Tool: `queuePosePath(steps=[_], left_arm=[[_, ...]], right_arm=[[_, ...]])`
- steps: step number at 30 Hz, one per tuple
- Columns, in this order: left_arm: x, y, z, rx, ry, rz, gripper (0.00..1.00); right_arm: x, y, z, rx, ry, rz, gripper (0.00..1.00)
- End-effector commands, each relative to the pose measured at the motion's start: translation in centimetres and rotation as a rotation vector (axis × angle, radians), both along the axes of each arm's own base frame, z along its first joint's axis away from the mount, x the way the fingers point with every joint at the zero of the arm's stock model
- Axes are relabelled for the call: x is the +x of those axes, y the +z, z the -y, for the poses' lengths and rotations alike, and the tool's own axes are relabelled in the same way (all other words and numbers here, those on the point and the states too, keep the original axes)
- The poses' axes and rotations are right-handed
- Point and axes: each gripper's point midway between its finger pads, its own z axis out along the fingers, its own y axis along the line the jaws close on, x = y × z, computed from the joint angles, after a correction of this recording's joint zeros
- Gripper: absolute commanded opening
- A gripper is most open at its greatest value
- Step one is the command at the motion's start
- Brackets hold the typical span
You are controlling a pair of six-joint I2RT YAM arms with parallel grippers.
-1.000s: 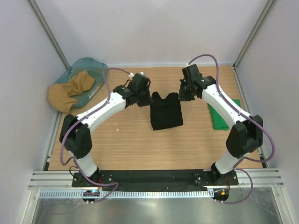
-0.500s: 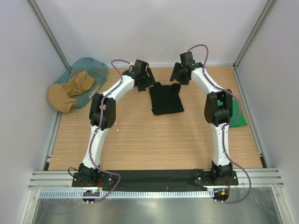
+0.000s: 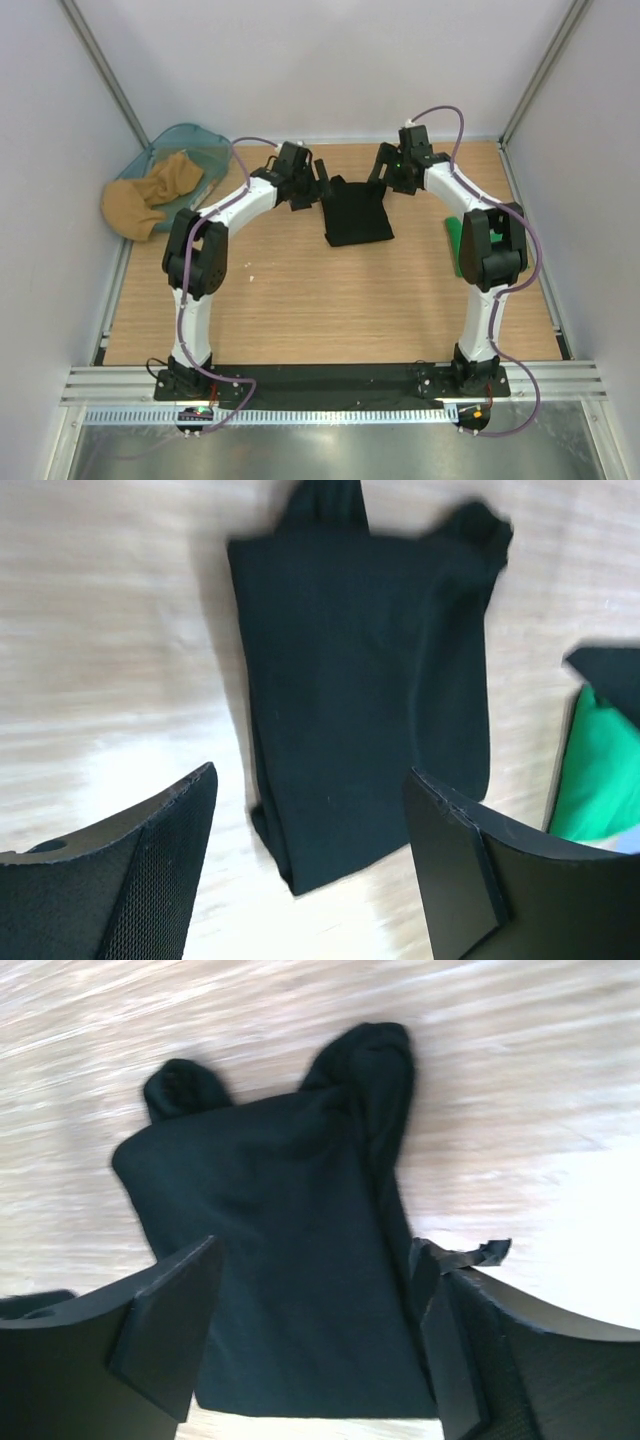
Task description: Fold and stack the tank tops
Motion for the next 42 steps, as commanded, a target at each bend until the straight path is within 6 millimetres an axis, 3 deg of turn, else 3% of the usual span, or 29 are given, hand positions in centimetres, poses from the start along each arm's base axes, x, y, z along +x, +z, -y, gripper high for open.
queuePosePath(steps=[1,12,17,24,28,30,33,38,40,42], left_arm=[[-0.5,1.1,1.4,-0.035,-0.059,0.066,0.75],[2.8,-2.3,1.5,0.03,-0.026,0.06,0.73],[4.9,-4.5,1.4,0.021,0.005,0.039,0.63],[7.5,-6.4,0.2,0.024,0.057,0.04,0.55],[9.0,-6.3,0.3,0.0,0.058,0.062,0.44],[9.5,-6.2,0.7,-0.016,0.046,0.072,0.4],[10.3,-6.2,1.5,-0.04,0.026,0.085,0.32],[11.0,-5.1,2.4,-0.074,0.006,0.108,0.03],[10.5,-4.9,2.4,-0.077,-0.002,0.105,0.0],[10.2,-2.5,2.1,-0.089,0.003,0.142,0.0]], right_arm=[[0.9,0.8,-1.4,0.061,0.078,0.061,0.84],[2.7,-2.8,-1.4,0.063,0.108,0.042,0.84],[4.4,-4.7,-0.7,0.033,0.105,0.036,0.75],[5.8,-6.1,-1.9,0.082,0.148,0.044,0.67],[6.0,-6.5,-3.6,0.154,0.209,0.031,0.4],[5.6,-6.5,-4.8,0.215,0.254,0.018,0.32],[4.9,-6.0,-6.1,0.292,0.299,0.0,0.24],[3.4,-4.0,-7.3,0.377,0.361,-0.014,0.09],[2.6,-3.4,-7.7,0.412,0.382,-0.034,0.03],[1.9,-2.7,-7.7,0.449,0.382,-0.046,0.01]])
